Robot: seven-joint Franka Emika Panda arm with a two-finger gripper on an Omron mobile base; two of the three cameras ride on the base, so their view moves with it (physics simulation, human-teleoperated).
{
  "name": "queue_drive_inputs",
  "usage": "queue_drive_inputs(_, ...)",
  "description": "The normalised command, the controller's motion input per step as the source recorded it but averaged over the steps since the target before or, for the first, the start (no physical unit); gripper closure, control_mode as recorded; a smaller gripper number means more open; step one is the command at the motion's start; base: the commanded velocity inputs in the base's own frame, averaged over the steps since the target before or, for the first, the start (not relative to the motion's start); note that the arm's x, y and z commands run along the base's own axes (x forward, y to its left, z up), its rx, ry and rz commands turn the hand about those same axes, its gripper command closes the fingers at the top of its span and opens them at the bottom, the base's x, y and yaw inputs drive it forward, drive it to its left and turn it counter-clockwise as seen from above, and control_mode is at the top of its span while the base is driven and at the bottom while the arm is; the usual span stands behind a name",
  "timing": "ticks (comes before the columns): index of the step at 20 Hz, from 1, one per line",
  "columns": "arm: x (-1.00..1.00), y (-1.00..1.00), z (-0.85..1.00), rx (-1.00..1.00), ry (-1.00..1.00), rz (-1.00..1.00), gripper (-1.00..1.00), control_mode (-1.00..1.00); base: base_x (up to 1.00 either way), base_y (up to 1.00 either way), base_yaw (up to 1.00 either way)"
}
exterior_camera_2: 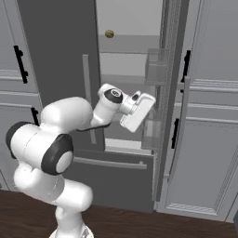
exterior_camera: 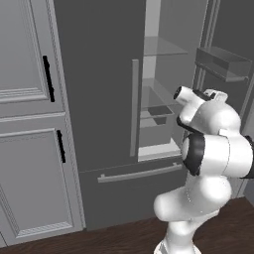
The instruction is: Take the strawberry from the fridge and place it on top of the pancake, located on the dining counter.
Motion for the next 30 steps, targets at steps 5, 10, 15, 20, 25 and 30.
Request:
queue_drive_inputs(5, -0.35, 1.00, 0.01, 0.15, -0.01, 0.04, -1.00, -1.00, 0.00, 0.00, 0.00)
queue_drive_inputs(10, -0.31, 1.00, 0.01, 0.54, 0.07, -0.02, -1.00, -1.00, 0.00, 0.00, 0.00)
queue_drive_inputs(15, -0.36, 1.00, -0.04, 0.78, -0.03, -0.13, -1.00, -1.00, 0.00, 0.00, 0.00)
queue_drive_inputs(20, -0.19, 1.00, -0.03, 0.84, -0.34, -0.11, -1.00, -1.00, 0.00, 0.00, 0.00)
queue_drive_inputs(25, 0.05, 0.95, 0.09, 0.24, -0.68, -0.28, -1.00, -1.00, 0.00, 0.00, 0.00)
queue_drive_inputs(30, 0.81, 0.83, 0.69, -0.19, -0.52, -0.21, -1.00, -1.00, 0.00, 0.00, 0.00)
